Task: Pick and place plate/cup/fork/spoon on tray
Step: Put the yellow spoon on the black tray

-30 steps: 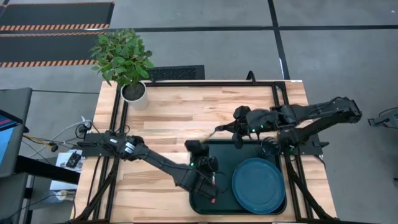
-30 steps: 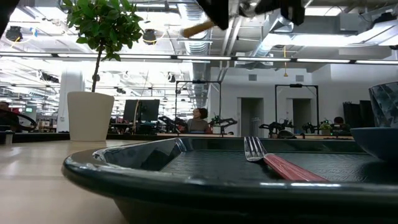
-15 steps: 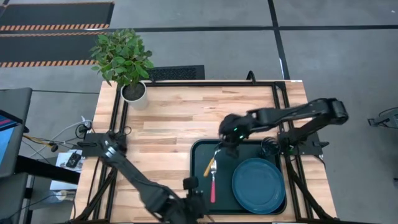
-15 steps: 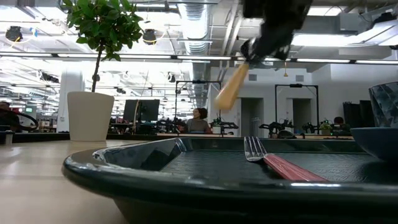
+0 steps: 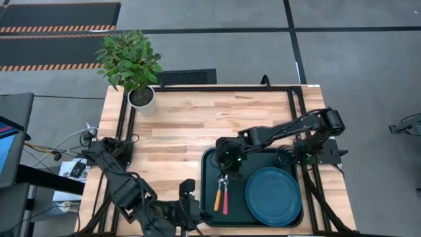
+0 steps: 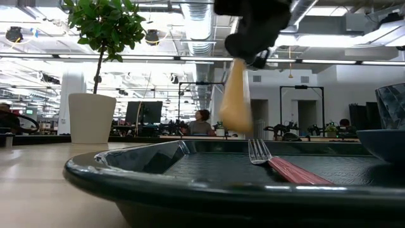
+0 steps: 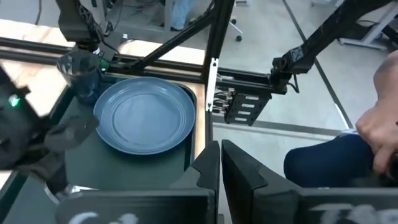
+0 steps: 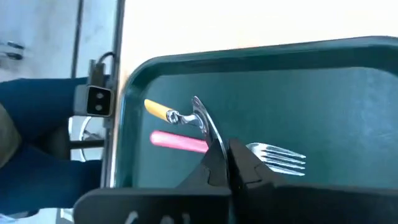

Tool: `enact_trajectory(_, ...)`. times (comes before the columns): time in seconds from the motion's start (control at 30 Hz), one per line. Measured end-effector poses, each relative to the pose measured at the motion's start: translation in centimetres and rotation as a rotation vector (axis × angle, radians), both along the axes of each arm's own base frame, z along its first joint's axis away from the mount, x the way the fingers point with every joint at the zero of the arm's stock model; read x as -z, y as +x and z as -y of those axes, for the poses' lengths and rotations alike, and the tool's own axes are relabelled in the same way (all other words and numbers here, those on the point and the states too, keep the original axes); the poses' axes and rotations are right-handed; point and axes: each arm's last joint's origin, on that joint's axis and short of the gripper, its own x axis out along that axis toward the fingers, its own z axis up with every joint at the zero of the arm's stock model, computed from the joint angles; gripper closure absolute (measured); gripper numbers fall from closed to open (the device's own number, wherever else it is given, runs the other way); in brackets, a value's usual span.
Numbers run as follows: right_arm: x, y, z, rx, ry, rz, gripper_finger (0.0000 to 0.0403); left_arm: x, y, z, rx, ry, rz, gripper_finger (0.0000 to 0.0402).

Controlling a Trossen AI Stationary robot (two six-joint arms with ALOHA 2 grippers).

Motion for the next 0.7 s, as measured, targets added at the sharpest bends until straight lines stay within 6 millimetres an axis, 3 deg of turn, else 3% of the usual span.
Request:
enact_trajectory(0.37, 4.1, 2.5, 2.2, -0.025, 0.093, -0.118, 0.0402, 0.4, 0.3, 0.1, -0.008, 0.013, -0.009, 0.0401)
enact_trajectory(0.7, 4.2, 2.6, 5.0, -0.001, 0.109, -0.119, 0.0389, 0.6, 0.5, -0.3, -0.03, 0.039, -0.02, 0.0401)
